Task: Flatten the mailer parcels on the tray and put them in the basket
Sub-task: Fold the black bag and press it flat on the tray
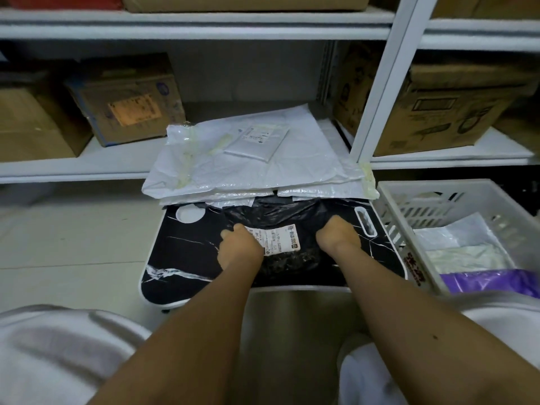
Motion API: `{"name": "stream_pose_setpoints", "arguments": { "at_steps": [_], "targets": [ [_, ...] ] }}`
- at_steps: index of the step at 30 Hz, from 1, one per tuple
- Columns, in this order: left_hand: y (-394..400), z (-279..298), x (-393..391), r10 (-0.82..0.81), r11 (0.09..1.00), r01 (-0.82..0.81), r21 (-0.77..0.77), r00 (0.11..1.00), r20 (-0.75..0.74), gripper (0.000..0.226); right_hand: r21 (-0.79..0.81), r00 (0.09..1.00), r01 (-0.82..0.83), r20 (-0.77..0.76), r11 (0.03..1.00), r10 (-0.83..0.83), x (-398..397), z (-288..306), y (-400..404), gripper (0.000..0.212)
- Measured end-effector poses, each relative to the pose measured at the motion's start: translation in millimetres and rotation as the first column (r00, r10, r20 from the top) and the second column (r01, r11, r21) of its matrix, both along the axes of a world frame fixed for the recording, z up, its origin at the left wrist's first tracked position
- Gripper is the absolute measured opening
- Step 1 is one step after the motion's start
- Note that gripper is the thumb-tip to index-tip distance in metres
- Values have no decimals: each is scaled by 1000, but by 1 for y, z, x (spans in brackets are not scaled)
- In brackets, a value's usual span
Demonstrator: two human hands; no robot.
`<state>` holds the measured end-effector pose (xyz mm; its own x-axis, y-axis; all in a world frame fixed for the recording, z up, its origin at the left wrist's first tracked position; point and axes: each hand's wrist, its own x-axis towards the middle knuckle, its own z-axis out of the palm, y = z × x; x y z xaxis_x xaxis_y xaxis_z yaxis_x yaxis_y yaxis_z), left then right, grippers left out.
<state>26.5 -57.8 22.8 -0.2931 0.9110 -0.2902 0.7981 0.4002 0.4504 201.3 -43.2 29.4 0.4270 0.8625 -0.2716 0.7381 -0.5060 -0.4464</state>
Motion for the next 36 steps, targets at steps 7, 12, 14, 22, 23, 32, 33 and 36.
{"name": "stream_pose_setpoints", "arguments": {
  "at_steps": [7,12,14,22,23,32,33,36],
  "targets": [
    [3,36,42,-159,982,167,92,983,-91,17,193,991,106,56,976,-119,50,50,1,47],
    [12,69,112,-328,920,347,183,936,-127,10,189,953,134,243,973,-178,126,76,6,28],
    [16,78,140,-407,885,423,194,906,-118,7,162,914,184,334,969,-230,158,81,8,32],
    [35,69,273,-726,627,761,169,649,-227,20,159,763,492,394,856,-512,284,64,-10,37],
    [37,64,287,-748,595,788,157,615,-251,21,161,759,507,382,847,-527,294,59,-11,36],
    [68,4,357,-867,347,936,-64,295,-402,21,32,819,507,294,861,-493,354,-13,10,41],
    [73,-4,361,-874,327,939,-105,258,-411,20,11,824,497,306,868,-476,356,-23,14,43],
    [90,-29,374,-905,269,933,-240,158,-396,8,-20,843,459,325,888,-428,365,-59,32,40]
  ]
}}
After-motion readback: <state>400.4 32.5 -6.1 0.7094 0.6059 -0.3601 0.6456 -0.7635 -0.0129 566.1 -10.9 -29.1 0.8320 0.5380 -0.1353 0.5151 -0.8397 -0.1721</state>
